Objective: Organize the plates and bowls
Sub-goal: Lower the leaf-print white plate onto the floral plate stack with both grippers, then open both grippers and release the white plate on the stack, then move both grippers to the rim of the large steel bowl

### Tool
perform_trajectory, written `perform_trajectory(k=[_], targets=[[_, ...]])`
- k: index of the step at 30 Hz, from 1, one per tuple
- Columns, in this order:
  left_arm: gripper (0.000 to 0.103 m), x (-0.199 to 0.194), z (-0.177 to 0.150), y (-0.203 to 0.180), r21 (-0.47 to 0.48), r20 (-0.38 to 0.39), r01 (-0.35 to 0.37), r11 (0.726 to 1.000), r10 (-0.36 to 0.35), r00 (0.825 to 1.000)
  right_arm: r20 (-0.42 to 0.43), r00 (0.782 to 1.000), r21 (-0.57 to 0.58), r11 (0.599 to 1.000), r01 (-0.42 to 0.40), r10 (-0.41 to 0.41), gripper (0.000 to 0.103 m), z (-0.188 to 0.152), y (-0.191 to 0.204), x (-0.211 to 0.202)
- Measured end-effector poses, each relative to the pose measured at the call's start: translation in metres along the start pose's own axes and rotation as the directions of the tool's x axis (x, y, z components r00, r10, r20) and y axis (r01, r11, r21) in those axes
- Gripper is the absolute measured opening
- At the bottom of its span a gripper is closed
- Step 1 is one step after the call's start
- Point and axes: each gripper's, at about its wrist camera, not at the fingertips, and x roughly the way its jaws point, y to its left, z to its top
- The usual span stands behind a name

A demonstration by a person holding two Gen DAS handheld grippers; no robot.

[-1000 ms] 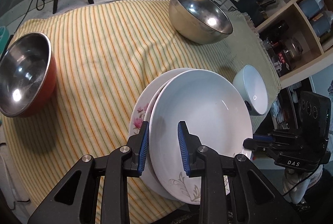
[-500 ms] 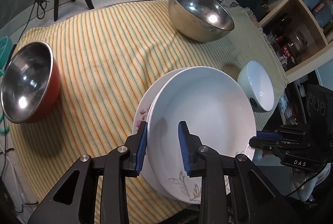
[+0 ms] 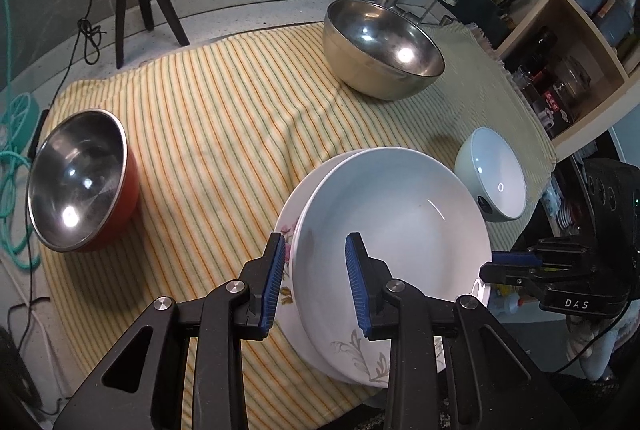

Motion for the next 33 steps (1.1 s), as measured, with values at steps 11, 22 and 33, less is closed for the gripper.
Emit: perform_trajectory(k=[11, 22, 33], targets=[[0.029, -0.012, 0.008, 0.002, -0.048, 0.038, 0.044, 0.998, -0.042, 0.998, 0.058, 0.997, 0.009, 0.999, -0.045, 0.045, 0.028, 0.008, -0.001, -0.025], [0.056, -0.022, 0.027, 0.008, -0.158, 0.126, 0.106, 0.982, -0.087, 0.988, 0.204, 0.975, 0.005, 0.996, -0.091, 0.088, 0.065, 0.039, -0.018, -0.074], [0.056, -0.015, 0.053, -0.007, -0.217, 0.193, 0.148, 0.965, -0.107, 0.975, 0.269, 0.961, 0.017, 0.997, -0.07, 0.063, 0.066, 0.083, -0.063, -0.108]])
